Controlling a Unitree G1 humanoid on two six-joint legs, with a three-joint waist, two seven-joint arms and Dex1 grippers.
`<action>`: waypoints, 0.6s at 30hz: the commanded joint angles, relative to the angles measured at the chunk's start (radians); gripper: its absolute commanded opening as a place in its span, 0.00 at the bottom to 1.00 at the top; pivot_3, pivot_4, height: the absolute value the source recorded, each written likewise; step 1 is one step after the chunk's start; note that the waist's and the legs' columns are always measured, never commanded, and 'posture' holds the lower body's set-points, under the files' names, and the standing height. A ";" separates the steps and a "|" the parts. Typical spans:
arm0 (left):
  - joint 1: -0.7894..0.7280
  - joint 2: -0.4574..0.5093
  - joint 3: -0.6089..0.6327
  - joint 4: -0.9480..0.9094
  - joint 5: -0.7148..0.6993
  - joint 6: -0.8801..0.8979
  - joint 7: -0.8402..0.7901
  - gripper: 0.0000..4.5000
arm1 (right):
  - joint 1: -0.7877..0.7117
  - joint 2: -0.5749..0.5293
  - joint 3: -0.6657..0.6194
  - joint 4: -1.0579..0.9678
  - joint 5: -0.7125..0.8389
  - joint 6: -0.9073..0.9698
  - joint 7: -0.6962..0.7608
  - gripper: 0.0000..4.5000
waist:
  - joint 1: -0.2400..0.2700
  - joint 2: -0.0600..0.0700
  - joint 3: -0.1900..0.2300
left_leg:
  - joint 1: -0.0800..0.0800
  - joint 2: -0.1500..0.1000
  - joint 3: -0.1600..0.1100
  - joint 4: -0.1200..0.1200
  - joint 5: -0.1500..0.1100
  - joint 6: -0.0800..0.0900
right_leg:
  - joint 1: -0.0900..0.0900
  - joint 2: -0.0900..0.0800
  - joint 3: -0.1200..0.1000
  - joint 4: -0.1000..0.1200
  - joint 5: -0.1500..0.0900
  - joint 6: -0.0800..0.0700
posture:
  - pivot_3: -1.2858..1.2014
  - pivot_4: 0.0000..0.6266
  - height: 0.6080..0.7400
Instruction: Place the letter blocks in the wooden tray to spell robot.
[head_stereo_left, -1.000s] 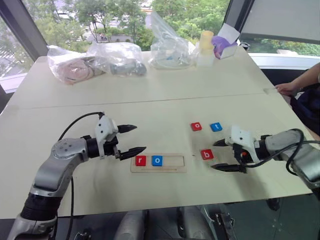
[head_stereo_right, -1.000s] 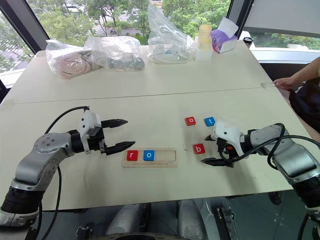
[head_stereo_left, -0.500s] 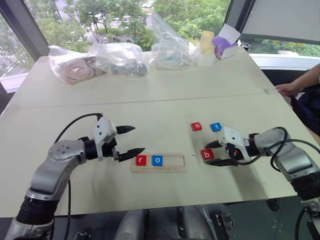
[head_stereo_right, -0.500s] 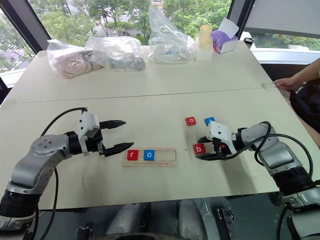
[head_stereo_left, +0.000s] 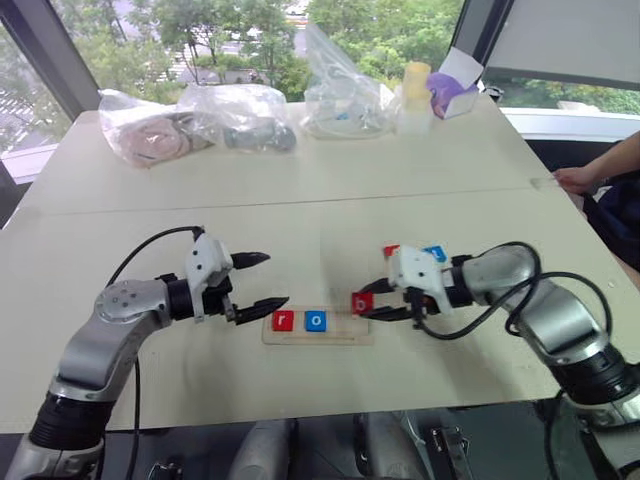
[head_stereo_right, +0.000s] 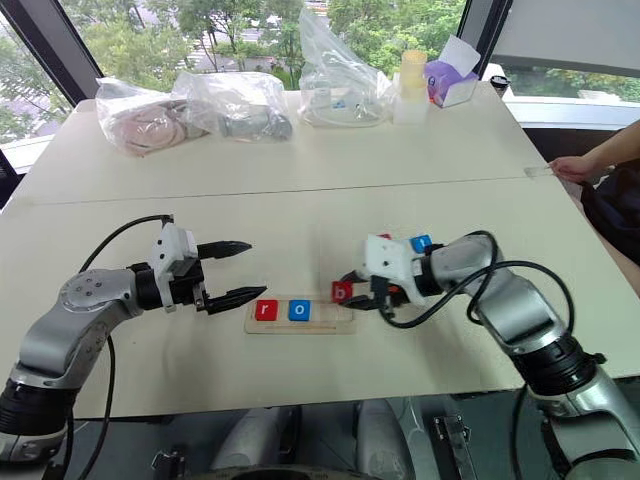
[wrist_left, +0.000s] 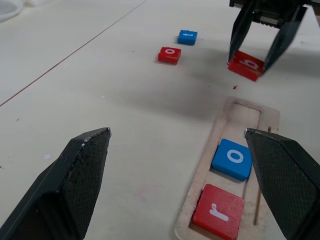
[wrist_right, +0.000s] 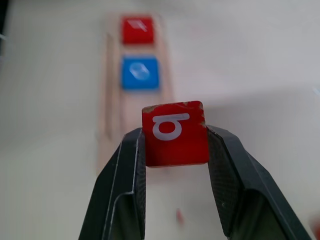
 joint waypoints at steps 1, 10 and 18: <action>-0.010 0.015 0.017 -0.034 -0.016 0.005 -0.006 1.00 | -0.022 0.025 0.056 -0.021 -0.051 0.028 -0.043 0.25 | 0.002 0.000 0.000 | 0.000 0.000 0.000 0.000 0.000 0.000 | 0.000 0.000 0.000 0.000 0.000 0.000 | 0.52 0.24 1.00; 0.005 0.016 0.022 -0.053 -0.015 0.013 0.004 1.00 | -0.050 0.082 0.130 0.000 -0.088 0.073 -0.075 0.25 | -0.002 0.000 0.000 | 0.000 0.000 0.000 0.000 0.000 0.000 | 0.000 0.001 0.000 0.000 0.000 0.000 | 0.52 0.24 1.00; 0.013 0.011 0.018 -0.065 -0.015 0.015 0.020 1.00 | -0.053 0.090 0.143 0.010 -0.099 0.079 -0.078 0.25 | -0.002 0.000 0.000 | 0.000 0.000 0.000 0.000 0.000 0.000 | 0.000 0.001 0.000 0.000 0.000 0.000 | 0.52 0.24 1.00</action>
